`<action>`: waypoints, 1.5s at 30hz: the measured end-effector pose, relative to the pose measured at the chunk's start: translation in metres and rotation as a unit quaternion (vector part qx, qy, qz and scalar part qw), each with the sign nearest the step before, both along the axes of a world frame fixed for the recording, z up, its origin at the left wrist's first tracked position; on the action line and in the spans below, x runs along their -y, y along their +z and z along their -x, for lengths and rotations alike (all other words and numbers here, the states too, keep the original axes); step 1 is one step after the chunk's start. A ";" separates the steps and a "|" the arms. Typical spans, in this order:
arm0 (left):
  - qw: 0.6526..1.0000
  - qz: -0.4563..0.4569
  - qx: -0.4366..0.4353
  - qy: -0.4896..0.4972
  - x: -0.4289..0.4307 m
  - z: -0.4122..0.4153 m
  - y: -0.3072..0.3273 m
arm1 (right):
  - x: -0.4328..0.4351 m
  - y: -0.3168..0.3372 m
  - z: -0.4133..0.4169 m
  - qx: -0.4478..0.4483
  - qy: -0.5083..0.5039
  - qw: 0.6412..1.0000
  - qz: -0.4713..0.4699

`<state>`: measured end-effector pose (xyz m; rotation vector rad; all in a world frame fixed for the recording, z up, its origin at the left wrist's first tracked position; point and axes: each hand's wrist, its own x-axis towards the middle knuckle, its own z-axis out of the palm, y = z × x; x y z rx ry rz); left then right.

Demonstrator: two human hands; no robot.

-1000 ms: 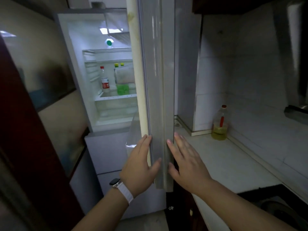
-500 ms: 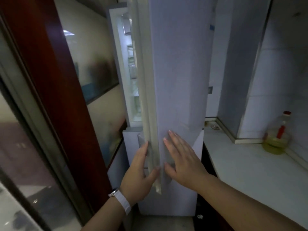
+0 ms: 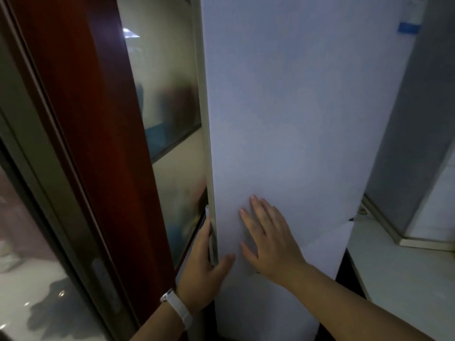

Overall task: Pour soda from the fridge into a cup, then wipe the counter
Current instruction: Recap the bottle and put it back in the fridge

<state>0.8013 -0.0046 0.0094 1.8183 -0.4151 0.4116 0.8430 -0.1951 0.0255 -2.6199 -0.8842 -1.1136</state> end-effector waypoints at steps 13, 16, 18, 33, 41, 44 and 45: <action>0.990 0.121 -0.067 -0.022 -0.041 -0.139 -0.015 | -0.053 0.009 -0.102 -0.045 -0.063 0.995 0.060; 0.987 0.149 -0.064 0.010 -0.038 -0.167 -0.016 | -0.049 0.020 -0.120 -0.059 -0.089 0.991 0.079; 0.984 0.162 -0.067 0.027 -0.037 -0.184 -0.016 | -0.044 0.025 -0.133 -0.069 -0.107 0.989 0.074; 0.982 0.137 -0.003 0.131 -0.029 -0.257 -0.030 | -0.026 -0.006 -0.214 0.065 -0.077 0.992 0.080; 0.981 0.079 0.003 0.179 -0.030 -0.299 -0.032 | -0.017 -0.016 -0.260 0.107 -0.034 0.990 0.084; 0.982 0.087 -0.005 0.167 -0.026 -0.316 -0.028 | -0.016 -0.018 -0.274 0.108 -0.036 0.989 0.091; 0.981 0.086 -0.009 0.176 -0.024 -0.320 -0.027 | -0.015 -0.019 -0.278 0.110 -0.038 0.989 0.094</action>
